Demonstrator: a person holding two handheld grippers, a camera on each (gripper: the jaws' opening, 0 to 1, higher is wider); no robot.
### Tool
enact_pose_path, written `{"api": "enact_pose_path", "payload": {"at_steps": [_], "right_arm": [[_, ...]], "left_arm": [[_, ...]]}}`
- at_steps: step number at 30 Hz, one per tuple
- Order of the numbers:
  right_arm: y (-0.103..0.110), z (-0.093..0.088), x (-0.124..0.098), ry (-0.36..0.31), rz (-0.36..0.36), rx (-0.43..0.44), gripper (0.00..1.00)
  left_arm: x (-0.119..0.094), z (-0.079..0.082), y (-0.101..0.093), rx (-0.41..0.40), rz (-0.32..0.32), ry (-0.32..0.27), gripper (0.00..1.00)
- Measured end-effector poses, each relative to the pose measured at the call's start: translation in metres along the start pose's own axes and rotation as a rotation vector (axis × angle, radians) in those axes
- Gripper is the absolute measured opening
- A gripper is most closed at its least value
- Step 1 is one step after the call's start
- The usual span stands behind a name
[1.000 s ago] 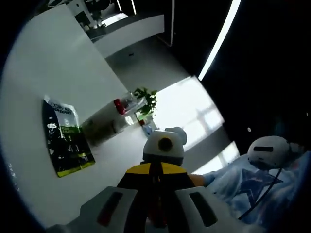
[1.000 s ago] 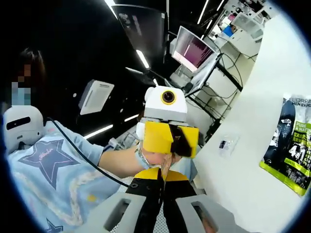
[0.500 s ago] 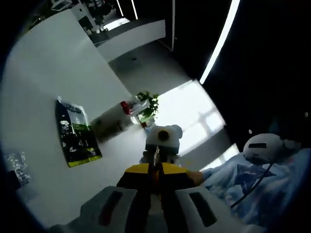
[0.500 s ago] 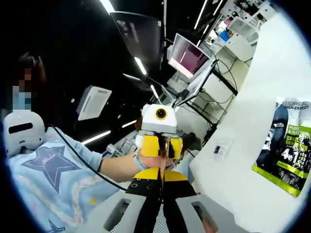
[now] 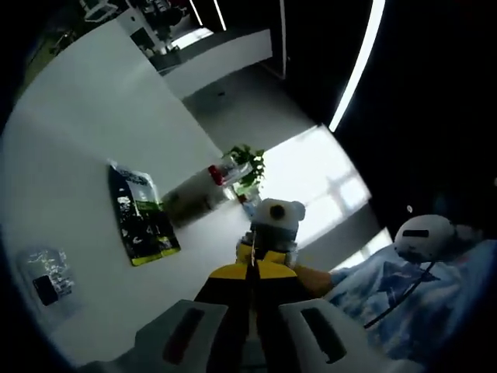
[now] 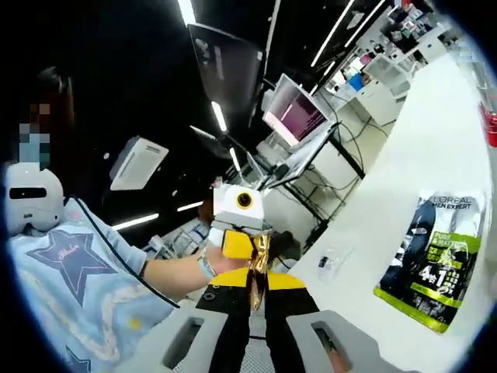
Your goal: Arrange the skincare products in the storage area until every visible bottle or jar stands upright without overlapping.
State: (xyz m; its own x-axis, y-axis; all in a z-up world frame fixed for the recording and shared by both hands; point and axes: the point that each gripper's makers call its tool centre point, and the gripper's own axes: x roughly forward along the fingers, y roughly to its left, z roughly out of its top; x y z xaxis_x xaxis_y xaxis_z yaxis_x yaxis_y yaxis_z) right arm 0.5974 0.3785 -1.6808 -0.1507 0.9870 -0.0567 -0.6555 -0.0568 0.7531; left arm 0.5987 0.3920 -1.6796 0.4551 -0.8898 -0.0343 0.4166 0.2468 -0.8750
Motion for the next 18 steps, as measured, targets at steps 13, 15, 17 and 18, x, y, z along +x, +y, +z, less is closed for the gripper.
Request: {"api": "enact_pose_path", "payload": {"at_steps": [13, 15, 17, 18], "right_arm": [[-0.009, 0.003, -0.002, -0.017, -0.042, 0.012, 0.0], [-0.015, -0.002, 0.0, 0.0, -0.073, -0.001, 0.0], [-0.017, -0.002, 0.001, -0.008, -0.083, 0.005, 0.0], [-0.02, -0.001, 0.002, -0.018, -0.098, 0.012, 0.0]], "left_arm": [[0.0, -0.011, 0.012, -0.066, -0.01, -0.025, 0.0], [-0.002, -0.013, 0.022, -0.053, 0.043, -0.015, 0.0], [-0.004, -0.01, 0.028, -0.045, 0.063, -0.024, 0.0], [-0.004, -0.009, 0.03, -0.044, 0.067, -0.03, 0.01]]}}
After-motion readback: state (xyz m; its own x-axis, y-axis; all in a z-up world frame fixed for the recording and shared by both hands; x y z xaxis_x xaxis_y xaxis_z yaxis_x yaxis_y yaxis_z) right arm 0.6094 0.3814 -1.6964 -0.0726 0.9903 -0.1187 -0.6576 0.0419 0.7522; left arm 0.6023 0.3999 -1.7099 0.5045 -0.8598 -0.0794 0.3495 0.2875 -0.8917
